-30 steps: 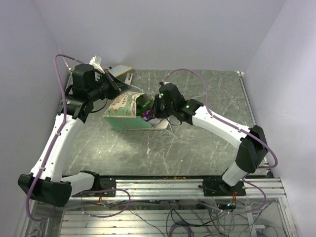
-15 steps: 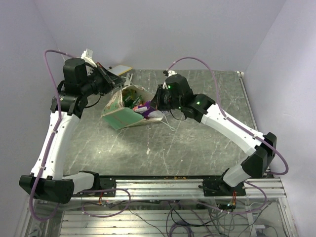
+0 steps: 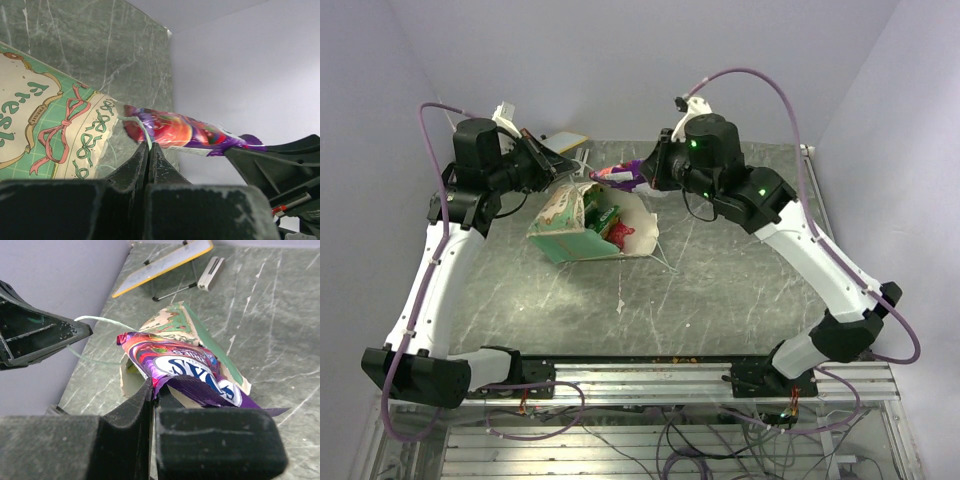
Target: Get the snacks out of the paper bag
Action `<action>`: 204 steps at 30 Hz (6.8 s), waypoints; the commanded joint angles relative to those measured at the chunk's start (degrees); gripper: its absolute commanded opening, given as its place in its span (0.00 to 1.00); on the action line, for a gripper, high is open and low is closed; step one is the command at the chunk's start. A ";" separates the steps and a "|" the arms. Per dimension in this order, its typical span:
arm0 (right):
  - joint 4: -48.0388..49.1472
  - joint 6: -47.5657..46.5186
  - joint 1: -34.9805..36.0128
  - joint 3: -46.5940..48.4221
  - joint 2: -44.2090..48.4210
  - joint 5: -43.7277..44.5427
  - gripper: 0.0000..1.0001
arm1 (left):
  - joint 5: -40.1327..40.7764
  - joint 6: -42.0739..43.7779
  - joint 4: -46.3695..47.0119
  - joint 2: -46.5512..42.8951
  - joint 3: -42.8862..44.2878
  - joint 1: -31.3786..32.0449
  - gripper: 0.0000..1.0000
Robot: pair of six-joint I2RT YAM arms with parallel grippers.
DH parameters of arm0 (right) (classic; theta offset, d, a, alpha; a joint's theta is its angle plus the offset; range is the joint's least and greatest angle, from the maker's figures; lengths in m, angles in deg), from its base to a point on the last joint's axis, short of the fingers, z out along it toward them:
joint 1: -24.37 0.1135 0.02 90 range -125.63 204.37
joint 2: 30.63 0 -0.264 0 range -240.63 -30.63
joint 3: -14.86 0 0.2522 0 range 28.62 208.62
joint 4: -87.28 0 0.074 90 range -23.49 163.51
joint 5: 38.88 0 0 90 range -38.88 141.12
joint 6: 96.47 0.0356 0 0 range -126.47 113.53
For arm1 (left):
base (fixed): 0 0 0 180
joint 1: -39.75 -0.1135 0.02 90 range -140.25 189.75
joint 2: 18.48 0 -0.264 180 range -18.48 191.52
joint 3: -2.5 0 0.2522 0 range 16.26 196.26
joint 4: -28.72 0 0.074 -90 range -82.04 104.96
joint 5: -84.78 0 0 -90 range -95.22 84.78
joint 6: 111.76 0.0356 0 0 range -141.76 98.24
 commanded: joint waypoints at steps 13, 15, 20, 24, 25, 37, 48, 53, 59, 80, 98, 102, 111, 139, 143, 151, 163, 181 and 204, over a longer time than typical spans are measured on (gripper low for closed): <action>-1.79 -4.12 -18.33 -8.96 12.77 5.71 0.00 | -1.50 2.30 -1.38 1.16 1.04 -0.37 0.07; 0.40 -6.01 -21.72 -11.44 12.92 5.42 0.00 | -2.48 1.68 -0.83 1.29 0.35 -0.34 0.07; 6.86 -10.61 -28.74 -17.91 10.46 6.21 0.00 | -4.26 1.89 -2.67 2.66 1.66 -0.33 0.07; 12.50 -11.88 -36.12 -21.69 5.71 3.59 0.00 | -5.73 1.12 -4.02 4.31 3.10 -0.34 0.07; 13.90 -11.87 -38.73 -22.16 4.25 2.93 0.00 | -6.11 0.79 -4.15 4.57 2.94 -0.37 0.07; 22.11 -13.28 -48.71 -24.36 -10.67 -2.43 0.00 | -5.59 1.41 -9.81 8.62 6.91 -1.63 0.07; 15.42 4.40 -46.74 -54.54 4.28 -16.32 0.17 | -7.95 -1.05 -4.50 8.20 5.85 -2.24 0.07; 8.93 2.57 -46.86 -63.15 13.72 -23.10 0.46 | -7.41 -3.33 2.87 6.74 2.10 -2.24 0.07; 4.22 -3.72 -47.22 -57.42 16.19 -20.58 0.71 | -7.31 -4.02 5.68 5.59 1.02 -2.24 0.07; 23.06 17.50 -17.43 -47.12 8.77 -33.87 0.68 | -9.31 -1.82 1.39 1.18 -3.58 -2.07 0.07; 31.44 33.53 -8.36 -45.54 -1.78 -25.93 0.54 | -7.19 -3.30 3.21 0.85 -1.25 -2.06 0.07; 32.57 35.60 -7.39 -45.20 -4.36 -26.74 0.53 | -7.21 -4.31 4.54 0.45 -1.85 -2.06 0.07; 32.73 37.94 -5.94 -42.91 -7.42 -24.15 0.49 | -7.69 -4.87 6.05 1.07 -1.78 -2.04 0.07; 33.56 32.88 -4.63 -33.19 -9.54 -25.08 0.00 | -7.24 -4.98 8.02 0.46 -3.19 -2.00 0.07; 33.24 29.94 -4.72 -32.47 -7.63 -25.99 0.00 | -6.74 -4.39 7.65 0.08 -3.15 -2.02 0.07; 29.14 26.86 -4.85 -29.83 -3.53 -27.50 0.00 | -4.55 -4.24 8.95 -1.55 -5.28 -2.06 0.07; 18.12 19.38 -4.99 -22.17 3.41 -24.47 0.00 | -2.20 -2.62 8.32 -0.69 -4.69 -2.07 0.07; -4.72 7.30 -22.78 -22.64 20.15 -18.80 0.00 | 0.89 1.51 4.09 -0.92 -3.49 -2.07 0.07; 20.55 13.02 -55.38 -30.94 -3.94 -36.53 0.00 | -5.17 3.75 -0.39 4.18 0.44 -2.07 0.07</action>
